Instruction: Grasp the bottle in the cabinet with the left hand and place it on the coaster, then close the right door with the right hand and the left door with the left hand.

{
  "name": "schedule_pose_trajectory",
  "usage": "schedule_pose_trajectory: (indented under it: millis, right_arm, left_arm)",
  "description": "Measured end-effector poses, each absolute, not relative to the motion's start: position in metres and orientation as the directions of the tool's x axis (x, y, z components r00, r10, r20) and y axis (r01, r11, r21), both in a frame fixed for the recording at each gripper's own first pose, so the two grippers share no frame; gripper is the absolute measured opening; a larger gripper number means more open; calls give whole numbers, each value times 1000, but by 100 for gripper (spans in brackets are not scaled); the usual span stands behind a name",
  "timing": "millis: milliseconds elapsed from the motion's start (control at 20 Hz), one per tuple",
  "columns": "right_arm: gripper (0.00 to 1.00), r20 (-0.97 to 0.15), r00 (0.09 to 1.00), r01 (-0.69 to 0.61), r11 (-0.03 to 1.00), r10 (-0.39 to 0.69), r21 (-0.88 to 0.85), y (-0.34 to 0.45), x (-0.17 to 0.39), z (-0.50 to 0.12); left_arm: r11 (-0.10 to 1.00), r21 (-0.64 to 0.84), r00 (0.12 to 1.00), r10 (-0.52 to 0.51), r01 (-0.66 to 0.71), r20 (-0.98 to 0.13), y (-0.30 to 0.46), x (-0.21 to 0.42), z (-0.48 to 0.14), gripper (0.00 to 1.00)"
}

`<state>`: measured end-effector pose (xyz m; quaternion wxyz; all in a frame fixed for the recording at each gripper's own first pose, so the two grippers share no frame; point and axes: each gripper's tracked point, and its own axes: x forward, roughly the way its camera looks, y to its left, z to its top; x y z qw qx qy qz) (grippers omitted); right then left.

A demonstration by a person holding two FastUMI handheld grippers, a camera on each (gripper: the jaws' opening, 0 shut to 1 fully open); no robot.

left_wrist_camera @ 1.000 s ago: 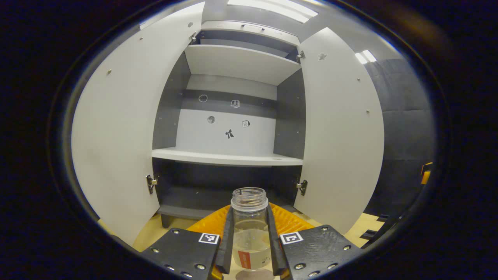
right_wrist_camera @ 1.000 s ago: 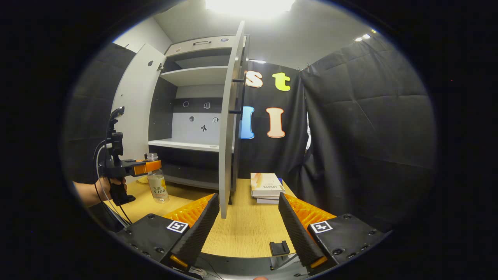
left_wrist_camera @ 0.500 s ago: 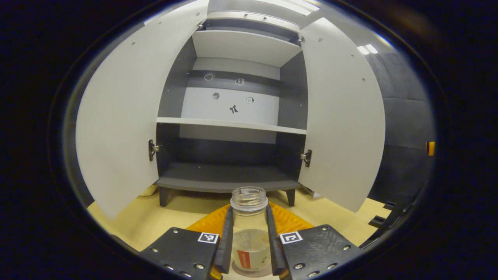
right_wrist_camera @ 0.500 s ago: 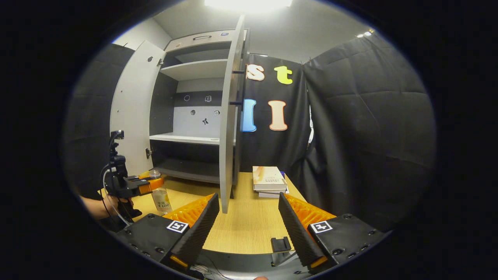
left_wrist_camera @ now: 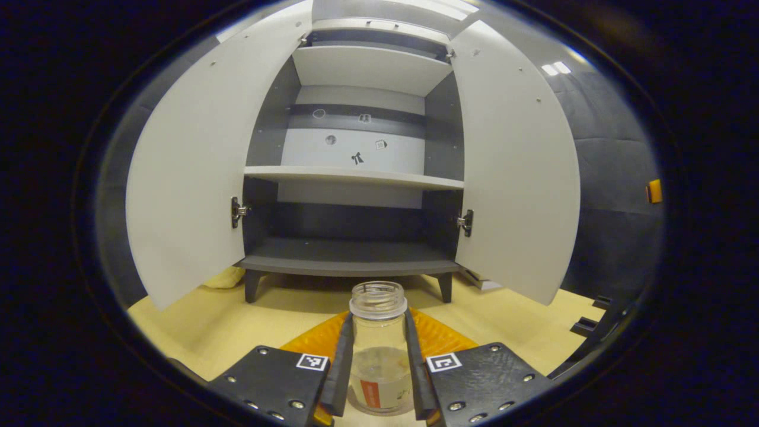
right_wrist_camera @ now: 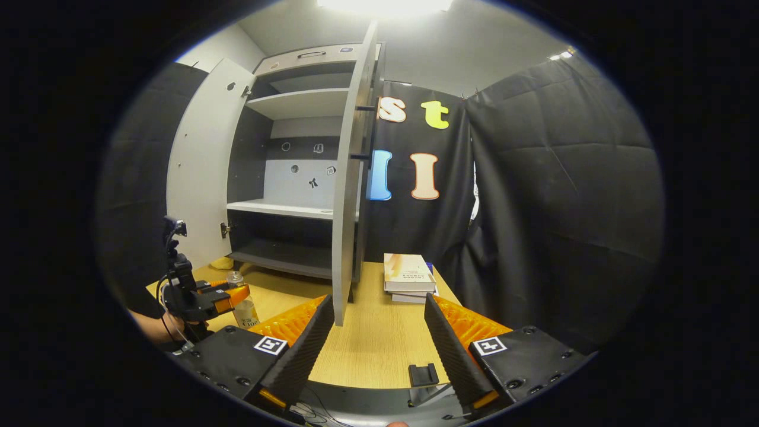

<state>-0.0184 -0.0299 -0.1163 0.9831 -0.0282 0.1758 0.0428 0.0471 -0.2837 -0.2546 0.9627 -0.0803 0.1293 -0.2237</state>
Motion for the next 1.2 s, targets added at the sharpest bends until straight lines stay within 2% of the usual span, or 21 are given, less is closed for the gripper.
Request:
schedule_pose_trajectory:
  millis: [50, 150, 200, 350, 850, 1000, 1200]
  right_arm:
    - [98, -344, 936, -93, 995, 75, -35, -30, -17, -115]
    - [98, -336, 939, -90, 995, 73, -37, -32, -14, -114]
    - [98, -333, 940, -88, 995, 70, -39, -34, -13, -114]
    - [97, -326, 943, -76, 997, 64, -25, -39, -7, -111]
    - [97, -184, 983, -9, 1000, 13, 26, -77, 57, -48]
    - [97, -143, 990, 20, 999, -15, 35, -86, 82, -22]
    - [98, -106, 993, 59, 998, -57, 23, -95, 110, 8]
  left_arm:
    - [886, -223, 865, -451, 406, -219, -285, 48, -257, 48]
    - [885, -232, 865, -451, 403, -220, -284, 43, -254, 67]
    - [887, -227, 865, -450, 402, -223, -284, 41, -253, 70]
    - [894, -195, 865, -443, 404, -238, -283, 38, -248, 70]
    - [901, -169, 892, -424, 399, -158, -272, 14, -138, 70]
    - [911, -166, 909, -398, 376, -127, -255, 10, -105, 70]
    - [938, -192, 942, -315, 290, -116, -207, 14, -71, 70]
